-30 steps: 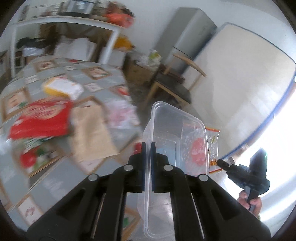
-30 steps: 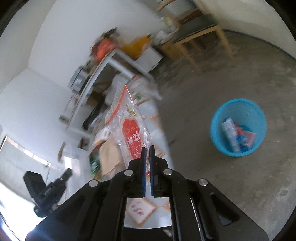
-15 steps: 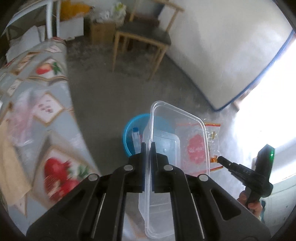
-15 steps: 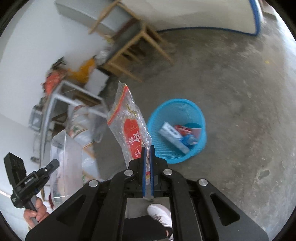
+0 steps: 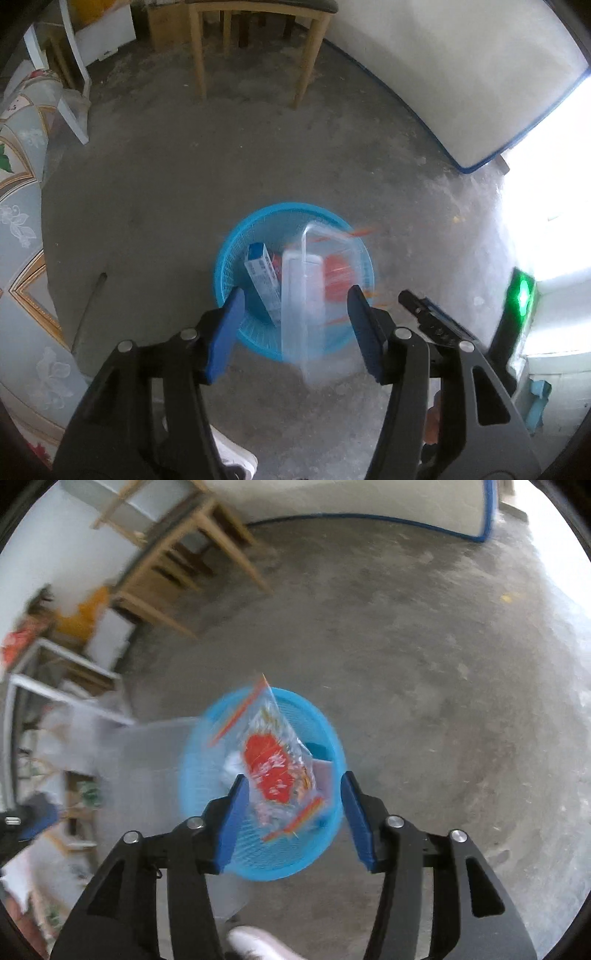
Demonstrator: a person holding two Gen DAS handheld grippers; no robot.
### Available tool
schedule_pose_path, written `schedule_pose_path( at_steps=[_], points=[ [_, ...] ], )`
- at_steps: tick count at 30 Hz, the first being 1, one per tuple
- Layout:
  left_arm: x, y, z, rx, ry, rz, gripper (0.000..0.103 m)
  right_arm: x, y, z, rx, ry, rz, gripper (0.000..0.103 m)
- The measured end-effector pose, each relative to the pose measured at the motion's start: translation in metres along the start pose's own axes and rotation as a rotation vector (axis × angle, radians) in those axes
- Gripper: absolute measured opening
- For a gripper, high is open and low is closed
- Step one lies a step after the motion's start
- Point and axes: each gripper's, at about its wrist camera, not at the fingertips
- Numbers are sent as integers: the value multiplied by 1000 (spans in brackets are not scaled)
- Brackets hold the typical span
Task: Collect trash
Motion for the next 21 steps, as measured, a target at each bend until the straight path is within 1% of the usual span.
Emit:
schedule_pose_path(
  at_steps=[2,4,5,9,13,16,18,20,21],
  points=[
    [-2,-9,-9,3,-37,14,55,-11,-10,-1,-12,24,27,51],
    [-2,-15,-22,-18,-61,41,55,-16,-19,-7,-23,8,14,51],
    [-1,-19,-32,-34,-68,56,57,-16,-22,-10,-27,4,8,51],
    [1,-38,-86,-114,-69,118,63,-27,-36,-31,-43,19,1,51],
    [8,-63,-140,-189,-66,142,69,-27,-51,-72,-74,62,-16,52],
    [19,-98,-182,-257,-107,130,76,-16,-61,-107,-115,110,-62,60],
    [29,-121,-199,-294,-127,105,77,0,-69,-134,-143,146,-117,67],
    [45,-144,-216,-322,-145,74,79,16,-75,-154,-153,184,-168,68],
    [56,-157,-224,-339,-148,54,79,31,-79,-166,-157,210,-210,69]
  ],
)
Point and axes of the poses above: each gripper's, at about its wrist camera, not at the fingertips, and z roughly the way its jaws point, x to its left, y to its top, and after that the axes turned 6 degrees about -z, right-handed
